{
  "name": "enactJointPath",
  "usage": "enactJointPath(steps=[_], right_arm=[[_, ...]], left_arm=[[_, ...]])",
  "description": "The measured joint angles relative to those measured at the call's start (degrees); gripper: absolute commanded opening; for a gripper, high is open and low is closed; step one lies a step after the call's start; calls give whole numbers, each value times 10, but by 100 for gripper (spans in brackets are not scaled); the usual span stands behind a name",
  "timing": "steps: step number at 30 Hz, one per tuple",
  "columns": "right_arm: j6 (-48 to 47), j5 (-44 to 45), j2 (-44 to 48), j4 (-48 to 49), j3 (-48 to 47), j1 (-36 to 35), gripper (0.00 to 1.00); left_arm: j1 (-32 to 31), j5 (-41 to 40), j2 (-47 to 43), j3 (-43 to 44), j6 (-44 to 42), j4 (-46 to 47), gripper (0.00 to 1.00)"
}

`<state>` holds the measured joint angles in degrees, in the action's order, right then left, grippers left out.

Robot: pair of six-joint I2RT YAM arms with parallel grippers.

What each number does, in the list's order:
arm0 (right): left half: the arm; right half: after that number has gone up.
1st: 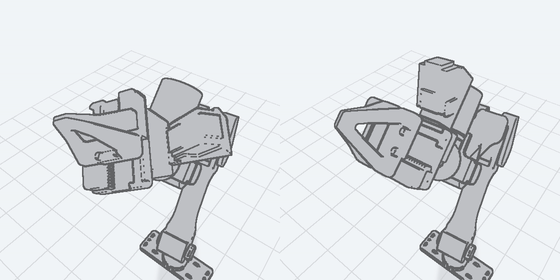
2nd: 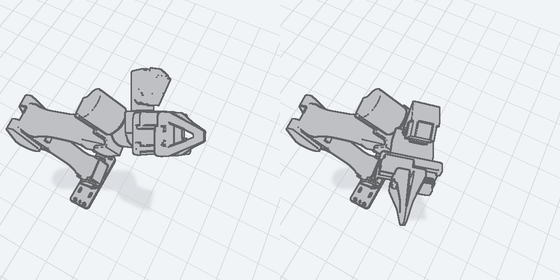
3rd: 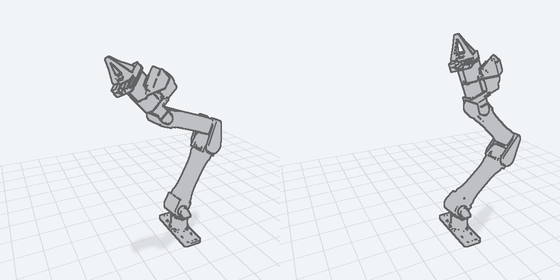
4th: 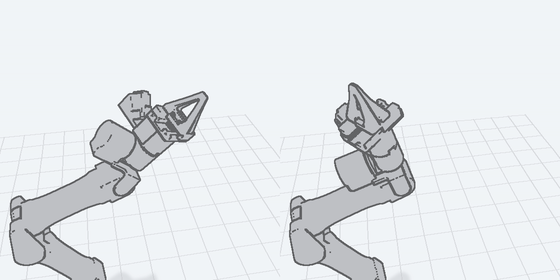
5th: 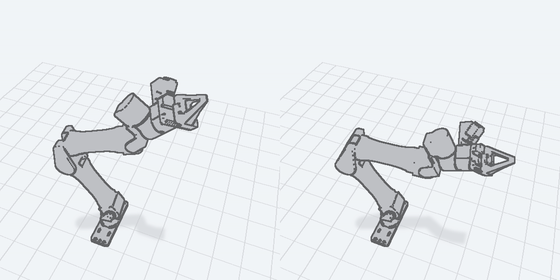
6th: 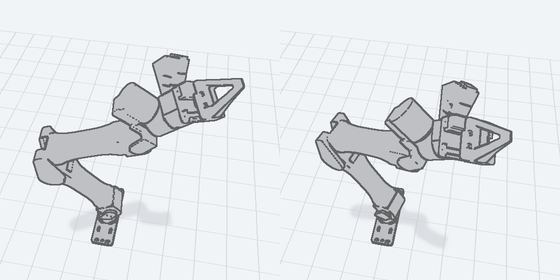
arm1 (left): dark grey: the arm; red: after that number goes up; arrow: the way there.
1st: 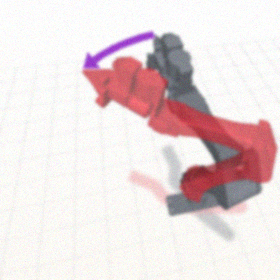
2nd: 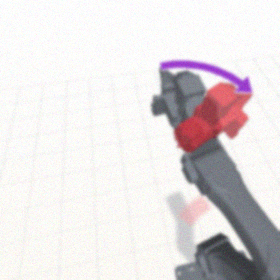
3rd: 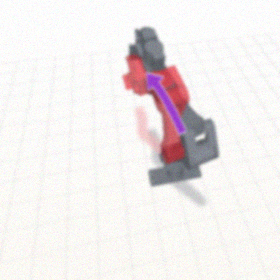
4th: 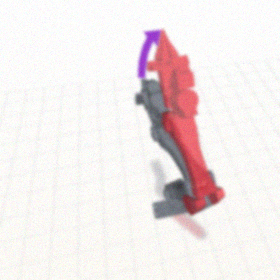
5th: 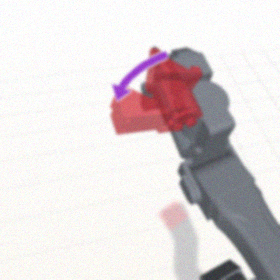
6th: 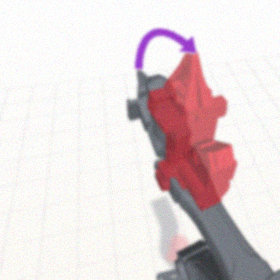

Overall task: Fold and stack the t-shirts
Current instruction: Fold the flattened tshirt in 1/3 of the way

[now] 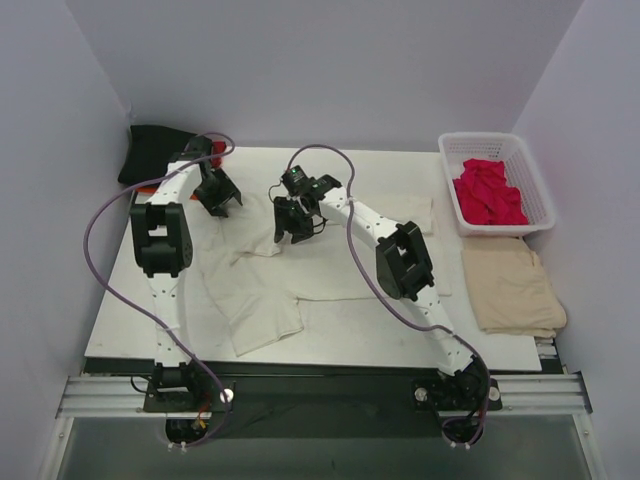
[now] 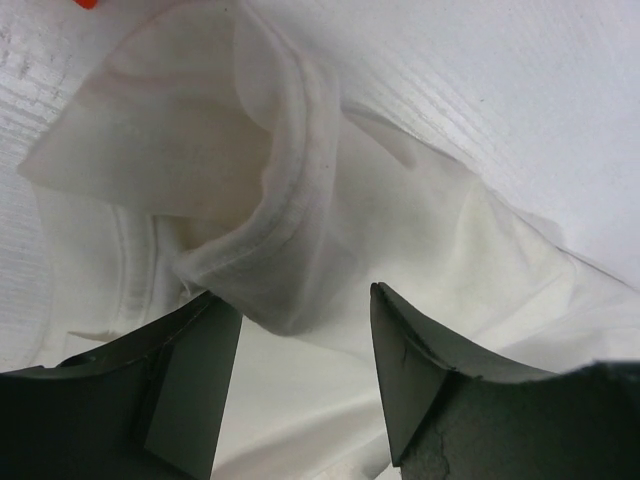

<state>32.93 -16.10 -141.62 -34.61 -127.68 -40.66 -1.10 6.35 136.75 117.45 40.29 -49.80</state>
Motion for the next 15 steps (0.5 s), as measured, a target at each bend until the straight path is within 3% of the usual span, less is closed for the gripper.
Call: enactJointPath(steps=[15], right_arm=[[32,-37,-17,38,5,-10,42]], left_arm=[[15,43,0,-12,10,16,64]])
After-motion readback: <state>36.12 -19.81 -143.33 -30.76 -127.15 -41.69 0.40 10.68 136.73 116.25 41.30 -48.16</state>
